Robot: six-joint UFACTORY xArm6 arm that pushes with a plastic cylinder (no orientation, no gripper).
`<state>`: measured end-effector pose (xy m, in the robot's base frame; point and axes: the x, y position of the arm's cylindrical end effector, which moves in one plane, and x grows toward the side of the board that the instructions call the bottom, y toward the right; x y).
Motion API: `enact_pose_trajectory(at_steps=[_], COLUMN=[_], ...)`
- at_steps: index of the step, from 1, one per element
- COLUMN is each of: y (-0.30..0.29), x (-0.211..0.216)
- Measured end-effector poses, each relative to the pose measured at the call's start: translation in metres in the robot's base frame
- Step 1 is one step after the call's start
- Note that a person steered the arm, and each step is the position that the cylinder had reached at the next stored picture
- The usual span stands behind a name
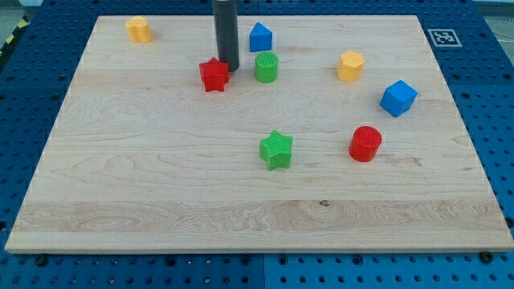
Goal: Move the green circle to the top of the yellow hexagon
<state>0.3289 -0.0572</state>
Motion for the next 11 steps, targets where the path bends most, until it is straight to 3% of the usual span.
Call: enact_pose_trajectory(at_steps=[2,3,5,8,10,11], y=[0.032,0.068,0.081,0.129,0.115,0.142], x=[0.001,0.016,0.051,-0.015,-0.006,-0.04])
